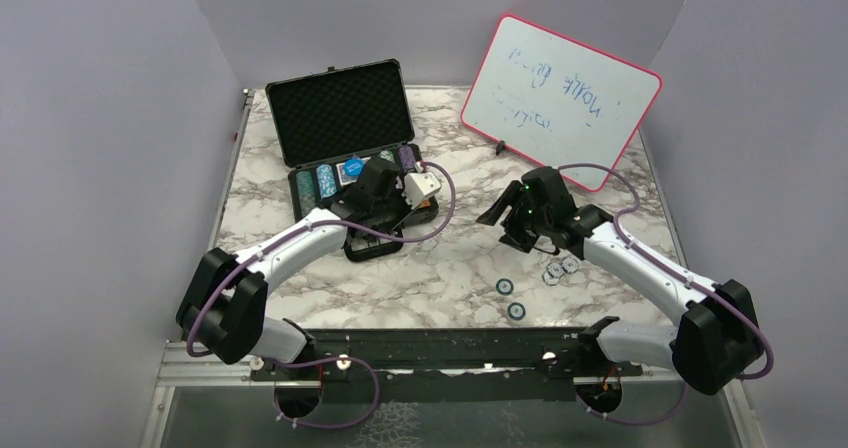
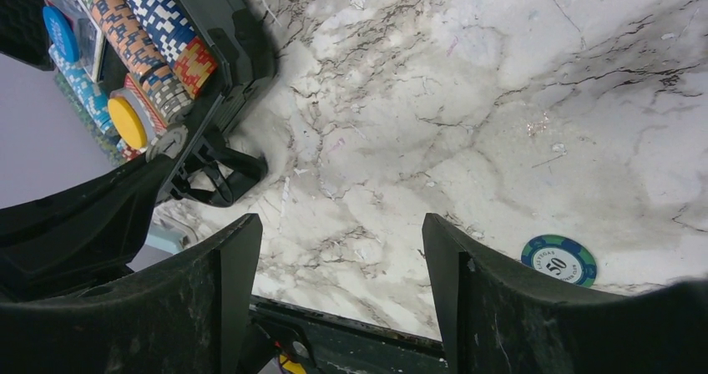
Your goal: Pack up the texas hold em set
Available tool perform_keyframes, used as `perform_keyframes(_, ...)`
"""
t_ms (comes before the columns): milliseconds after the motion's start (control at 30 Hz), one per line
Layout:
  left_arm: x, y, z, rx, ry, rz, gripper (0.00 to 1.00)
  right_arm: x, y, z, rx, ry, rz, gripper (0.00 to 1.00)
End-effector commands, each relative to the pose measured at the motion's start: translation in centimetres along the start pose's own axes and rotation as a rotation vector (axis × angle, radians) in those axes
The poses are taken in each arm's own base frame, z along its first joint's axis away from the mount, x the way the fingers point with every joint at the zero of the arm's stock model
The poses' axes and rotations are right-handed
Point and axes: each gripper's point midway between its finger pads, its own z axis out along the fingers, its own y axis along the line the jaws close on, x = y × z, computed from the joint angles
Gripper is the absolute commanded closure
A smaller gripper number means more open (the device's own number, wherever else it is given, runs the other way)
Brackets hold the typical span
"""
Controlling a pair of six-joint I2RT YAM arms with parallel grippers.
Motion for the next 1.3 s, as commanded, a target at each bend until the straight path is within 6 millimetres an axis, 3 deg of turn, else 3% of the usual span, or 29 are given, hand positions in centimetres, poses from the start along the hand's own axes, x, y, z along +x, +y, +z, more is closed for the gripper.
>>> perform_keyframes(0, -1.2, 1.6, 0.8, -0.062, -0.015, 0.009, 1.0, -0.1, -0.6, -0.2, 0.017, -0.008, 0.01, 0.27)
perform_keyframes(167, -2.1, 3.3, 1.8, -0.111, -0.002, 0.031, 1.0, 0.1, -0.7, -0.1, 0.014, -0.002, 0.009, 0.27)
perform_keyframes(433, -0.5, 4.5, 1.6, -0.164, 0.067, 0.123, 0.99, 0.1, -1.2, -0.4, 0.025, -0.009, 0.015, 0.27)
perform_keyframes(733, -0.1, 4.9, 0.6, -0.203, 0.075, 0.127, 0.75, 0.1, -1.3, -0.5, 0.039, -0.003, 0.006, 0.27)
perform_keyframes(833, -0.3, 4.9, 0.5, -0.201, 0.069, 0.117, 0.56, 0.2, -1.3, -0.4, 0.039, -0.002, 0.008, 0.27)
perform_keyframes(900, -0.7, 4.7, 0.4, -0.194, 0.052, 0.109, 0.49, 0.1, -1.2, -0.5, 0.039, -0.003, 0.006, 0.27)
perform_keyframes(1133, -2.2, 4.5, -0.5, -0.19, -0.011, 0.077, 0.47, 0.2, -1.9, -0.8, 0.062, -0.01, 0.003, 0.27)
perform_keyframes(1267, -4.6, 4.8, -1.6, -0.198, -0.091, 0.013, 0.44, 0.1, -3.5, -1.2, 0.138, -0.016, -0.041, 0.27)
